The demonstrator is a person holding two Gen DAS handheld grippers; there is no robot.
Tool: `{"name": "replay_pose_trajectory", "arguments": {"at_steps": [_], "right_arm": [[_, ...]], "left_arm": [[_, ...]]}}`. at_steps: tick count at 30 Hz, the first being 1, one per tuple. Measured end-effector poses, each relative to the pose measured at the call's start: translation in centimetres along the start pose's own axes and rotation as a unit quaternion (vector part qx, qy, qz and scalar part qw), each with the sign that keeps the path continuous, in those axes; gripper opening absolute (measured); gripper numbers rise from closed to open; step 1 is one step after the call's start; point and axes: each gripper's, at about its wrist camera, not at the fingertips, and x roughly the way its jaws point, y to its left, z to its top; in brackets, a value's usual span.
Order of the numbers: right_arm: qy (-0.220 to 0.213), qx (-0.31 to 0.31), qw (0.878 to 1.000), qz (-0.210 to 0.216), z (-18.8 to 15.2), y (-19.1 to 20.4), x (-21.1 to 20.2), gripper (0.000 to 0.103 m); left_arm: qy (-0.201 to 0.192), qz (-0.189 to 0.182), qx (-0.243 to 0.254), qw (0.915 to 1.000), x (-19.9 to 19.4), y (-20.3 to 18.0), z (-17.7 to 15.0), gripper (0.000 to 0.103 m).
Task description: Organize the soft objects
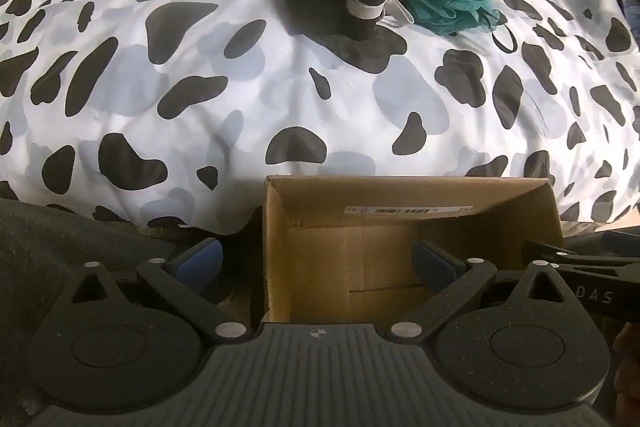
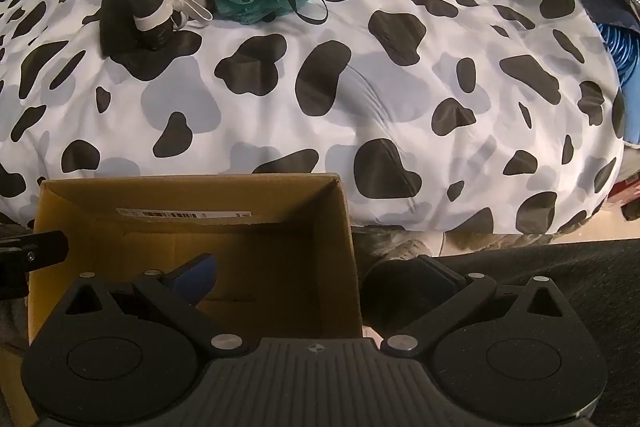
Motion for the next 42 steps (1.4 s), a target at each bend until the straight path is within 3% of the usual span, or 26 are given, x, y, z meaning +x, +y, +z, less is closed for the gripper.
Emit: {"name": "replay_pose_trajectory", "arguments": {"at_steps": [22, 42], "right_arm": [[0.000, 0.002, 1.000, 0.001, -0.03, -0.06, -0.10, 0.103], [-0.001, 0.003, 1.000, 0.001, 0.04, 0.04, -0.07, 0.103]], "left_arm": [[-0.016, -0.003, 0.002, 0.9999, -0.11, 0.32, 0.03, 0.103], [0.002, 0.003, 0.001, 1.0000, 0.21, 0.44, 0.07, 0.103]]}}
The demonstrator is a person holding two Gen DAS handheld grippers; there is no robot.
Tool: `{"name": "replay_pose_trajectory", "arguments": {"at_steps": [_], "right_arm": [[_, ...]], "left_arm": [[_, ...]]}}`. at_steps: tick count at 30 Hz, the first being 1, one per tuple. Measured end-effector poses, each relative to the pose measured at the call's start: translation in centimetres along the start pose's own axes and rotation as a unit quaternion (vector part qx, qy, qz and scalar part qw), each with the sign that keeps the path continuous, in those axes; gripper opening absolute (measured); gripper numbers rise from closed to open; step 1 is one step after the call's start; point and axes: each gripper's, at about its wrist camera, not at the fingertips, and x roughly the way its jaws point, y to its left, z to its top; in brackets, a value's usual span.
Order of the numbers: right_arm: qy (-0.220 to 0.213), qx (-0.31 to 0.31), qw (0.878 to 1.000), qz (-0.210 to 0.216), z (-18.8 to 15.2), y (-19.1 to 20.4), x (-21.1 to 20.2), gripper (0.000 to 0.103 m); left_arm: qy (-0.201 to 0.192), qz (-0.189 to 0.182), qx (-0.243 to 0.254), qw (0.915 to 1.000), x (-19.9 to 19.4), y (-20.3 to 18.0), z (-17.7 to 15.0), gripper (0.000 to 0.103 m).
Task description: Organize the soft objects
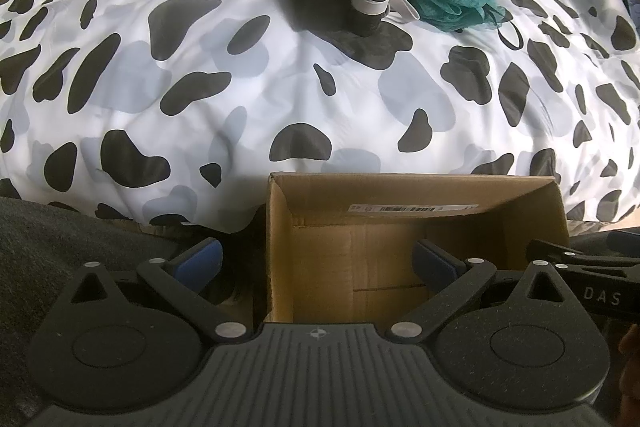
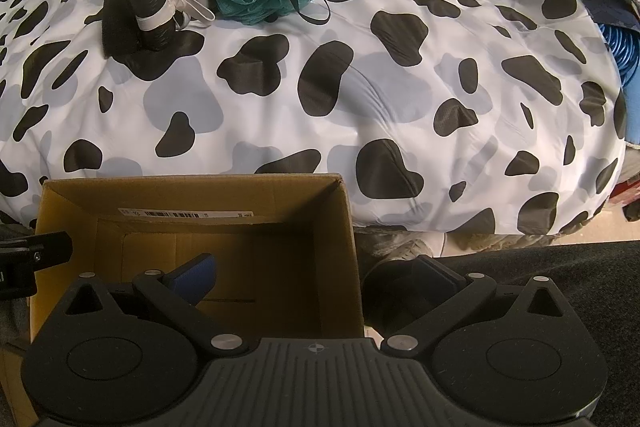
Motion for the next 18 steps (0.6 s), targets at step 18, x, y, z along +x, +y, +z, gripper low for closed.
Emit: {"name": "replay_pose_trajectory", "arguments": {"at_steps": [18], "right_arm": [[-0.001, 0.000, 1.000, 0.000, 0.04, -0.12, 0.06, 0.103]], "left_arm": [[-0.008, 0.009, -0.003, 0.9999, 0.05, 0.05, -0.10, 0.103]]}}
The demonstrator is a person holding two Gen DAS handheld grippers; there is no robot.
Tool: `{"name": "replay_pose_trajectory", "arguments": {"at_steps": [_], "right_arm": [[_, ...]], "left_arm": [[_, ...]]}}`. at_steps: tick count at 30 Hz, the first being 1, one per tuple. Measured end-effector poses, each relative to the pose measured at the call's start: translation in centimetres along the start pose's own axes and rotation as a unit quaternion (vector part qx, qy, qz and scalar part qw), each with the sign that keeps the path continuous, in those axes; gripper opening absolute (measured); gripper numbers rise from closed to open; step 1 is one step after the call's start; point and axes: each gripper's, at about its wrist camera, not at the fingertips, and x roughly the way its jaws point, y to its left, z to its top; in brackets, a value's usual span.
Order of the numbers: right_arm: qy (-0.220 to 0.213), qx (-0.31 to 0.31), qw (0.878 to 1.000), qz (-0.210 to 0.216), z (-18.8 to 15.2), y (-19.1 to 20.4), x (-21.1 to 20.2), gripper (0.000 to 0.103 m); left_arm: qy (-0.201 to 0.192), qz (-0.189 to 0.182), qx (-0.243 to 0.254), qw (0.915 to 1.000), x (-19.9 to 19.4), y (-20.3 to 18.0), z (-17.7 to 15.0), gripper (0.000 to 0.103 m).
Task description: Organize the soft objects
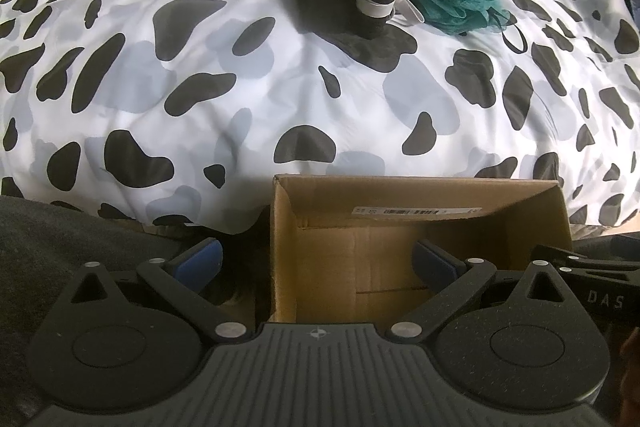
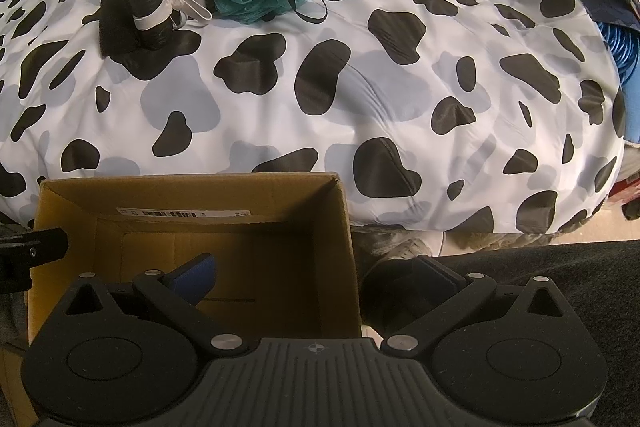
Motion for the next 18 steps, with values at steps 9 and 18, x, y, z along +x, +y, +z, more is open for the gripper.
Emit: {"name": "replay_pose_trajectory", "arguments": {"at_steps": [9, 18], "right_arm": [[-0.020, 0.012, 1.000, 0.010, 0.0, -0.3, 0.1, 0.103], [-0.026, 0.011, 1.000, 0.011, 0.8, -1.0, -0.2, 0.103]], "left_arm": [[0.008, 0.003, -0.009, 0.9999, -0.2, 0.3, 0.2, 0.103], [-0.005, -0.026, -0.012, 0.9996, -1.2, 0.8, 0.7, 0.103]]}}
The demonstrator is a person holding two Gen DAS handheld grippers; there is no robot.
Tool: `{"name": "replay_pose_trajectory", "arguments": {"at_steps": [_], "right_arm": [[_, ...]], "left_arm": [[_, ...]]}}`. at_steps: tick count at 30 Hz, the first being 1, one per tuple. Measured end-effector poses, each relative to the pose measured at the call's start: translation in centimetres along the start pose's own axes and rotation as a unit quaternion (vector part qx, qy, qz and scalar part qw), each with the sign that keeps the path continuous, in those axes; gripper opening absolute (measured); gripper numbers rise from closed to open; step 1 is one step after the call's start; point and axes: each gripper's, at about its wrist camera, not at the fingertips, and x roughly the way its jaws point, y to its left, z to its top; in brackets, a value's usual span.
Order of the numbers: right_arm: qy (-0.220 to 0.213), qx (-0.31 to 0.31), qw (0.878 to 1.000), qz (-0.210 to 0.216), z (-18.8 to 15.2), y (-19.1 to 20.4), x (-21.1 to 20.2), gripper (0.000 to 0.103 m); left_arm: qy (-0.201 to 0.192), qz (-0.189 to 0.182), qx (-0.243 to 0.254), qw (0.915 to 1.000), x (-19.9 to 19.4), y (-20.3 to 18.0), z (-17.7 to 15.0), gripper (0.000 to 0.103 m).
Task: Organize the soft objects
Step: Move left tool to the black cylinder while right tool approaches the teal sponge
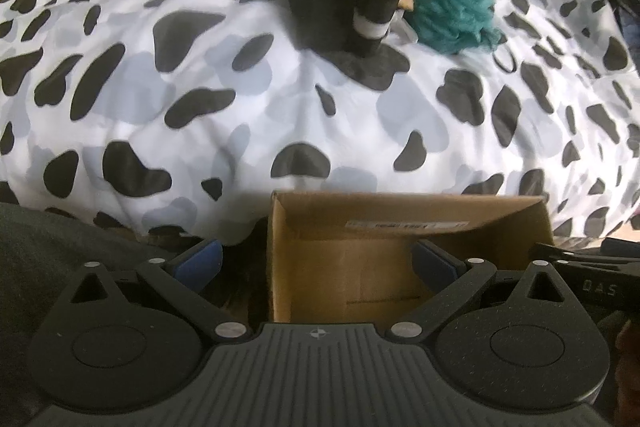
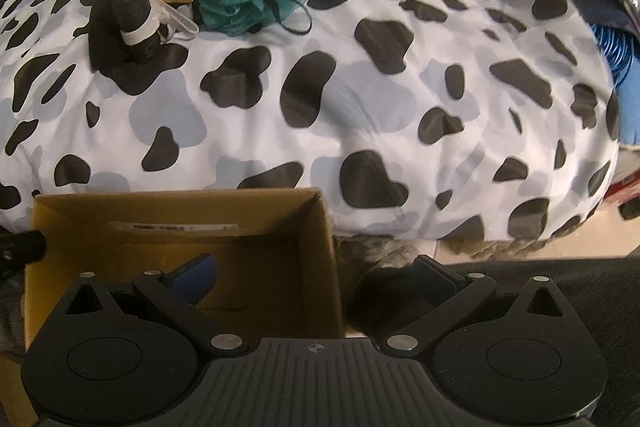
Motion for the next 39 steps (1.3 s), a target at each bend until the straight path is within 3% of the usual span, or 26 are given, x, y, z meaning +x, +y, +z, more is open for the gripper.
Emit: {"name": "replay_pose_trajectory", "arguments": {"at_steps": [9, 18, 24, 30, 38, 39], "right_arm": [[-0.004, -0.038, 0.999, -0.009, 0.8, 0.2, -0.1, 0.103], [-0.027, -0.060, 0.998, 0.018, 3.2, -0.5, 0.1, 0.103], [-0.044, -0.055, 0.997, 0.020, 5.2, -1.5, 0.9, 0.103], [-0.068, -0.053, 0.996, 0.032, 6.9, -2.1, 1.4, 0.103], [-0.108, -0.085, 0.989, 0.048, 8.6, -1.4, 1.9, 0.103], [-0.106, -0.088, 0.989, 0.052, 8.9, -1.4, 2.1, 0.103]], "left_arm": [[-0.020, -0.028, 0.009, 0.9994, -0.7, -0.4, 1.0, 0.103], [-0.063, -0.067, 0.011, 0.9957, -1.3, 0.5, 3.1, 0.103], [-0.084, -0.044, 0.032, 0.9950, -0.9, 0.5, 5.4, 0.103], [-0.103, -0.052, 0.048, 0.9921, -0.4, 0.7, 7.0, 0.103], [-0.153, -0.050, 0.111, 0.9807, 0.4, -0.9, 8.6, 0.102], [-0.160, -0.049, 0.121, 0.9785, 0.6, -1.2, 8.7, 0.096]]}}
